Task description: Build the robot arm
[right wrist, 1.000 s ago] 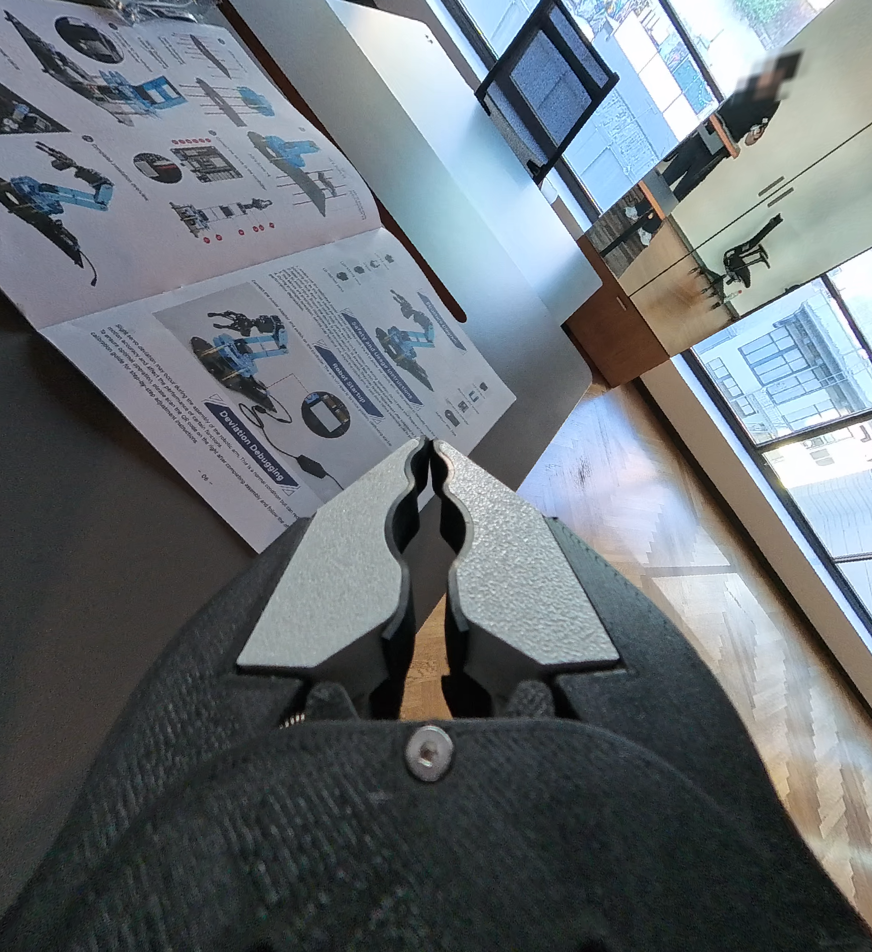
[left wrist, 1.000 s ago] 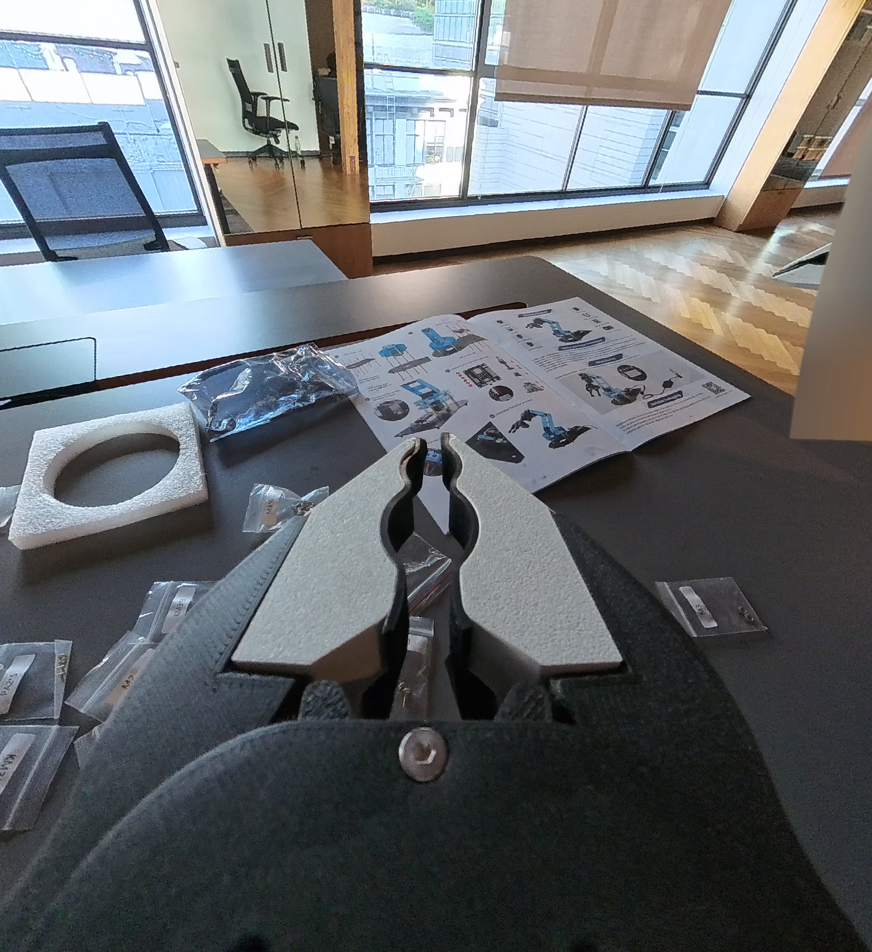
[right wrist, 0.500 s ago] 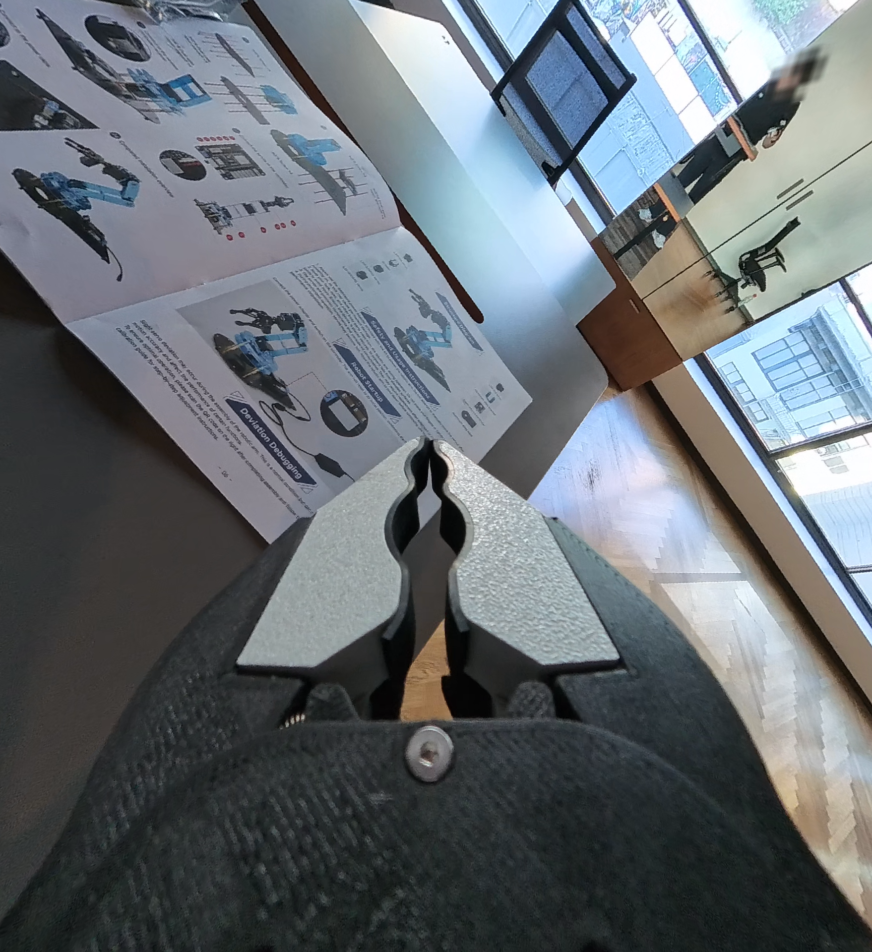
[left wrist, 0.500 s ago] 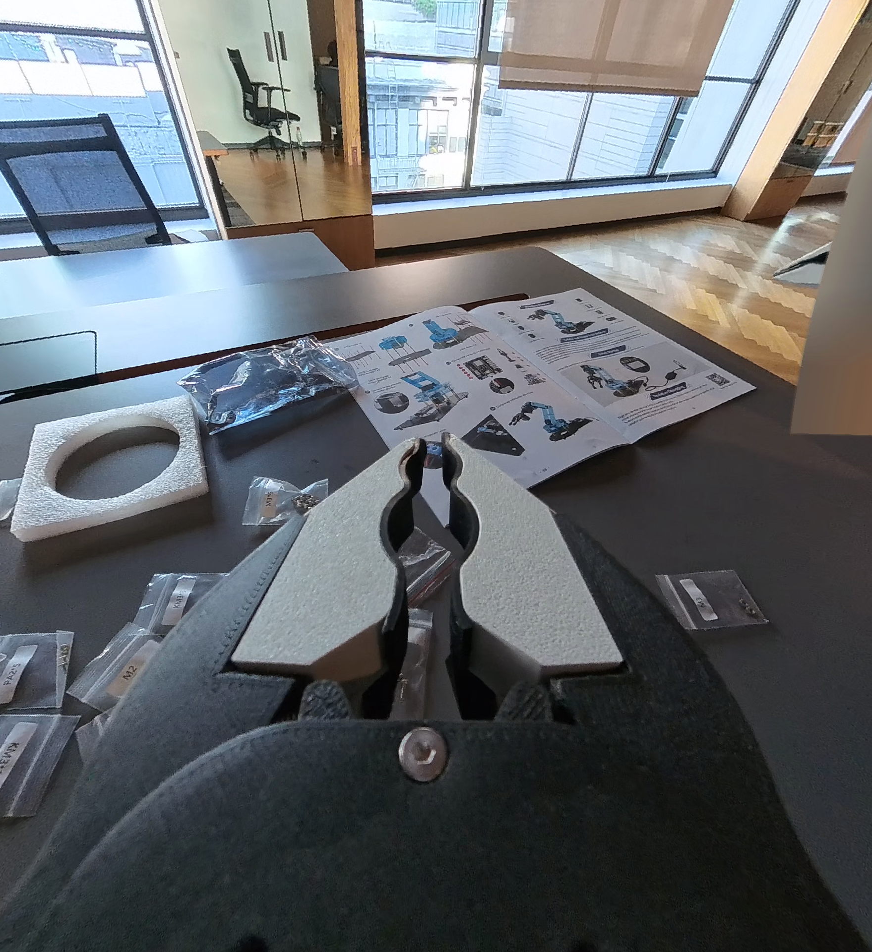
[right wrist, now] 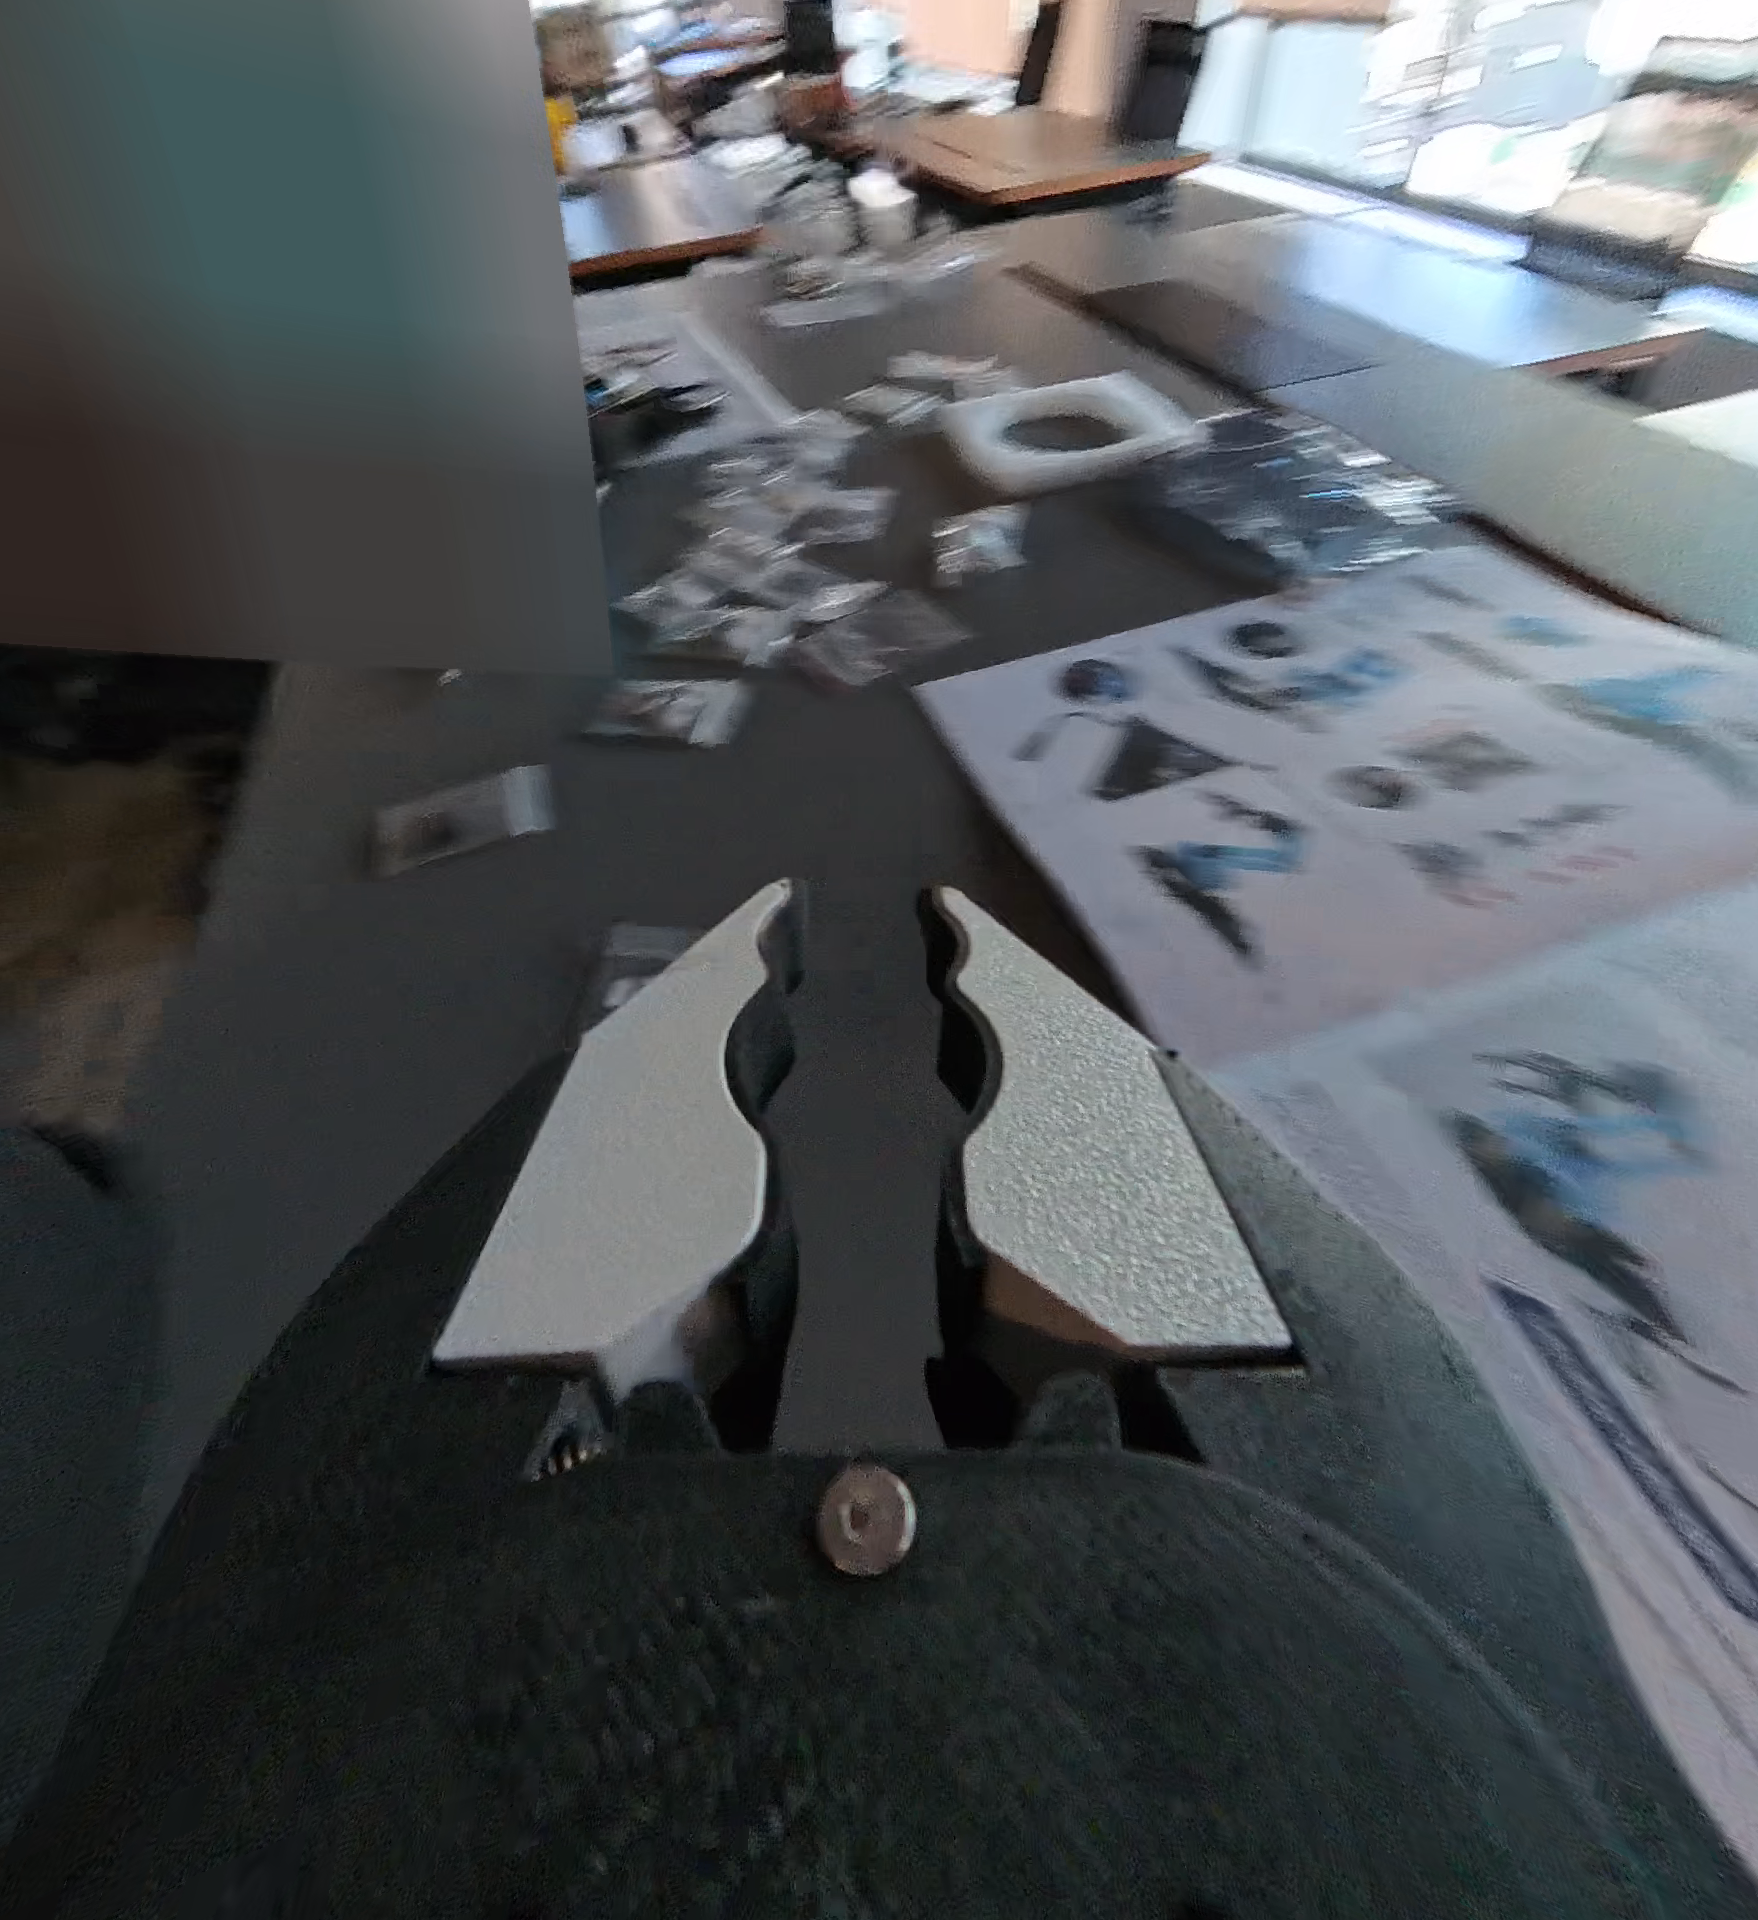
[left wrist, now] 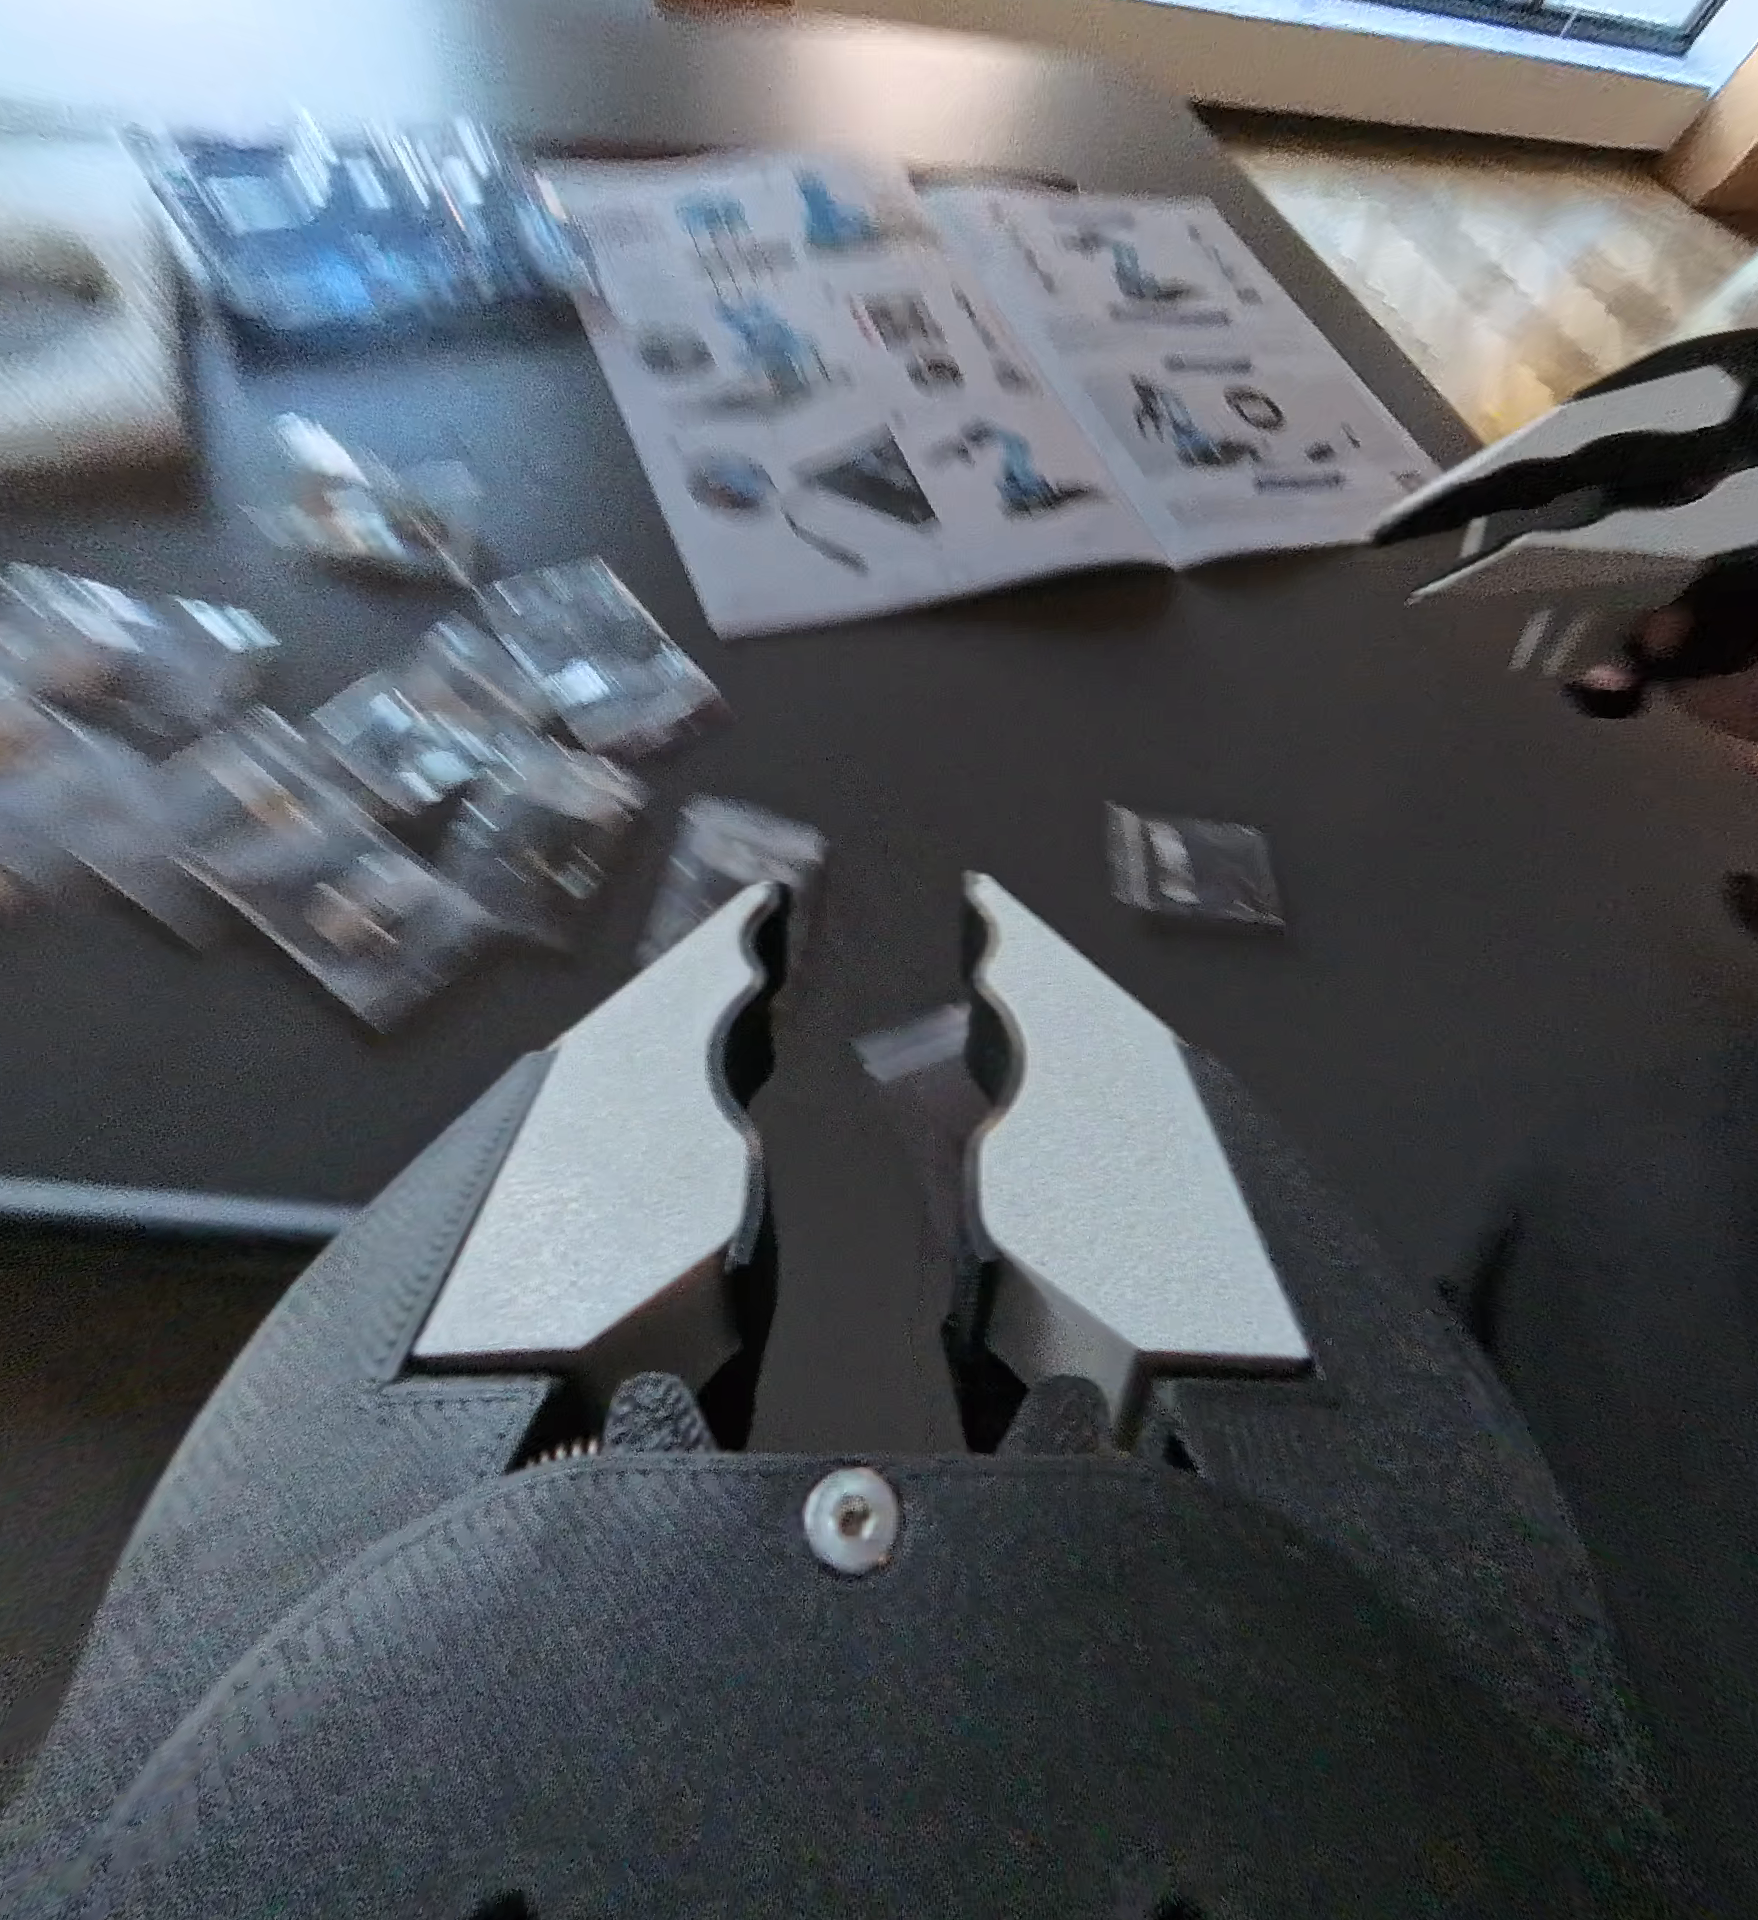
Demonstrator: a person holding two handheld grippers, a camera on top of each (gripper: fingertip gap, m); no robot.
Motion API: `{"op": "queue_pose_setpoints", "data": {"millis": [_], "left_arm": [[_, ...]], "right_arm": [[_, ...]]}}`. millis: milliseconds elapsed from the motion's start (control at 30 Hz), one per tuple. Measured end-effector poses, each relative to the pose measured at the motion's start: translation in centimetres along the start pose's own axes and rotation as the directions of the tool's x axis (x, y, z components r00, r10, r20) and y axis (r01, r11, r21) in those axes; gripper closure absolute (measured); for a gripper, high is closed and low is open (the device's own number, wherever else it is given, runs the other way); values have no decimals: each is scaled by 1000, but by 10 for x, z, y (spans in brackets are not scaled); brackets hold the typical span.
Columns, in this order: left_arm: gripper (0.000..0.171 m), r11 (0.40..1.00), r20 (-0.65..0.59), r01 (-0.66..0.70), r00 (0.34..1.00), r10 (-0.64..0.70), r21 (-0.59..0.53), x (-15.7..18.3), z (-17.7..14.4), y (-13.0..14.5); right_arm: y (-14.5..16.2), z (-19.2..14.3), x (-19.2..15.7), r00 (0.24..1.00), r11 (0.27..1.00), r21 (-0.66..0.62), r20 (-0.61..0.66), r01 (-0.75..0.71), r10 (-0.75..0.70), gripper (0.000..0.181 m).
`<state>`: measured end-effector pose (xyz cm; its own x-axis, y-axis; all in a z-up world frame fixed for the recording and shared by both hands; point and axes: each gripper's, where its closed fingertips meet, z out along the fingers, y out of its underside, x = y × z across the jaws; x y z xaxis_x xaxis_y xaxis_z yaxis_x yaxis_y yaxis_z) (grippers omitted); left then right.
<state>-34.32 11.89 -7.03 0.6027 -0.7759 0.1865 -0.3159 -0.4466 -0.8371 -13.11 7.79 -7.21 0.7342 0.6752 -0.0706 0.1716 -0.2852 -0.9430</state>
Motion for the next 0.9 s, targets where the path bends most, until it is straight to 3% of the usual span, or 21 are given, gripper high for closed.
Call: {"op": "queue_pose_setpoints", "data": {"millis": [67, 133, 233, 333, 433, 500, 633, 800, 900], "left_arm": [[124, 986, -41, 140, 989, -144, -84, 30, 3, 32], [116, 966, 8, 196, 980, -198, -167, 49, 7, 61], [104, 951, 229, 153, 969, -91, -270, 44, 11, 93], [92, 921, 383, 213, 920, -77, -326, 32, 14, 110], [110, 929, 427, 188, 903, -36, -319, 29, 20, 108], [138, 939, 401, 144, 916, -8, -311, 33, 26, 104], [163, 946, 321, 40, 945, 69, -322, 42, 40, 97], [166, 959, 146, -72, 983, 115, -275, 52, 61, 80], [166, 965, 33, -176, 982, 185, -194, 56, 72, 55]], "right_arm": [[9, 13, -27, 995, 995, -52, 66, 84, -80, 155], [7, 16, -44, 986, 988, -38, 84, 150, -147, 155], [5, 8, -67, 980, 993, -8, 162, 117, -115, 156], [10, -8, -75, 980, 997, -1, 184, 77, -76, 157], [20, -23, -75, 982, 997, -5, 169, 80, -78, 157], [26, -28, -76, 984, 998, -12, 167, 61, -59, 158], [33, -27, -85, 985, 1000, -21, 174, 20, -16, 159], [33, -13, -89, 990, 997, -55, 130, 61, -54, 158], [29, 2, -74, 996, 997, -75, 86, 24, -18, 154]]}}
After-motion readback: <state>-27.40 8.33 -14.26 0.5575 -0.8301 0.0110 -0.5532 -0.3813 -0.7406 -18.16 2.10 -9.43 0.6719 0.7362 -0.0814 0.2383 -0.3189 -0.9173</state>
